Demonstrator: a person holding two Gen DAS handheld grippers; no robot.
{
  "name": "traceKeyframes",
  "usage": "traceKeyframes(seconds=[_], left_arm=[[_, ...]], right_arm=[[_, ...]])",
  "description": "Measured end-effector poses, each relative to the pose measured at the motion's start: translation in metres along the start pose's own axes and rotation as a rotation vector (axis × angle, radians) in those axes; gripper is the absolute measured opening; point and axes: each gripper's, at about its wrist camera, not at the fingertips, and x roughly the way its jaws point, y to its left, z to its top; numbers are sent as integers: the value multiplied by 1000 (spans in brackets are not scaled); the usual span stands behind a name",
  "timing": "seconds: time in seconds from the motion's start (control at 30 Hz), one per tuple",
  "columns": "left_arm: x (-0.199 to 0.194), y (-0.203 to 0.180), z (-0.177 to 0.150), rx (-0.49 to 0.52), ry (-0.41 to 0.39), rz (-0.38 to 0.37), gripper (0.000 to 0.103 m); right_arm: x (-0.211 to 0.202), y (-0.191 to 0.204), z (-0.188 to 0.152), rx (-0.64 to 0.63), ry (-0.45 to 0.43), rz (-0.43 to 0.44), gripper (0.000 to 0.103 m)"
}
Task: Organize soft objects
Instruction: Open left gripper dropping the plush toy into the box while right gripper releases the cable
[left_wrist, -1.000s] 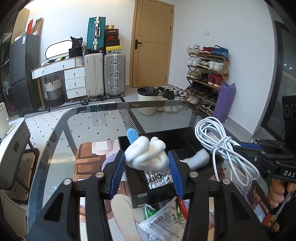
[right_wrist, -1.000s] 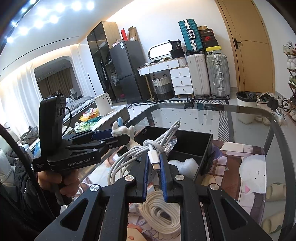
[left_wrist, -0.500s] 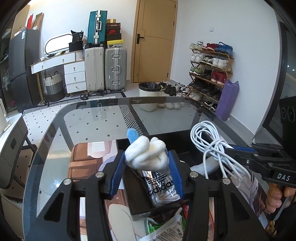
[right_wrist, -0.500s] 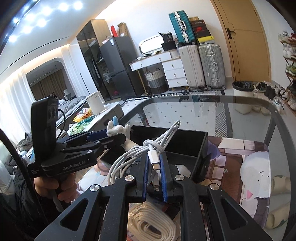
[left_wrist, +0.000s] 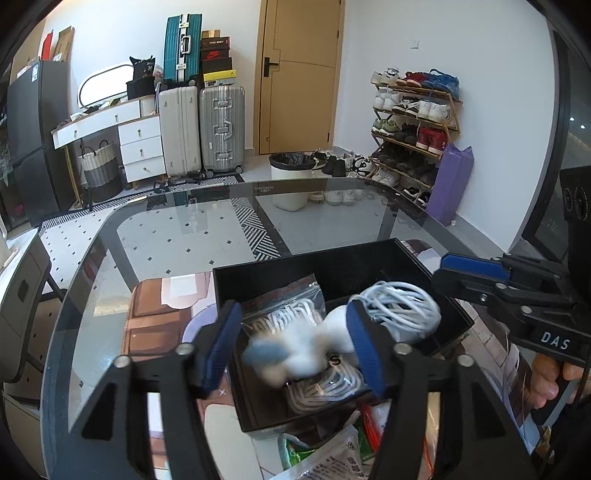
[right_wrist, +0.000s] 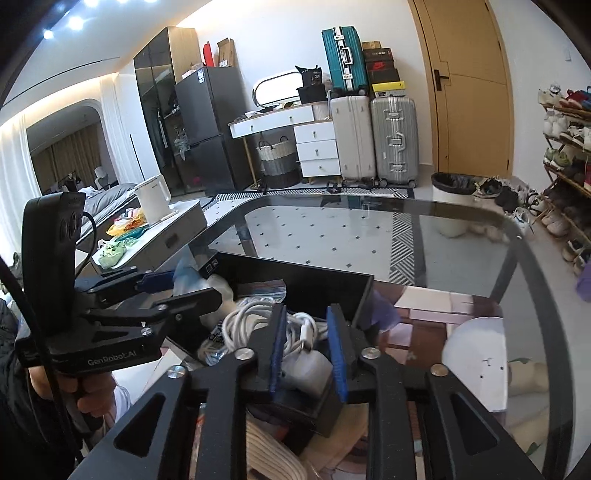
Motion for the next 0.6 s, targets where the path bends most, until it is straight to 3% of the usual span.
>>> traceKeyframes(seconds=[0.1, 0.17, 0.27, 0.33, 0.6], left_arm=[[-7, -2, -1, 11, -5, 7, 72], [-14, -2, -3, 7, -19, 22, 93], [-27, 0, -7, -3, -47, 35, 100], [-34, 1, -11, -8, -51, 45, 103], [-53, 2, -35, -10, -24, 43, 103]], right_arm=[[-13, -2, -6, -6, -10, -6, 50], [-21, -1, -11, -10, -17, -16, 74], [-37, -1, -24, -7, -17, -22, 97], [-43, 0, -31, 0, -16, -24, 102], [-58, -5, -60, 79, 0, 45, 102]])
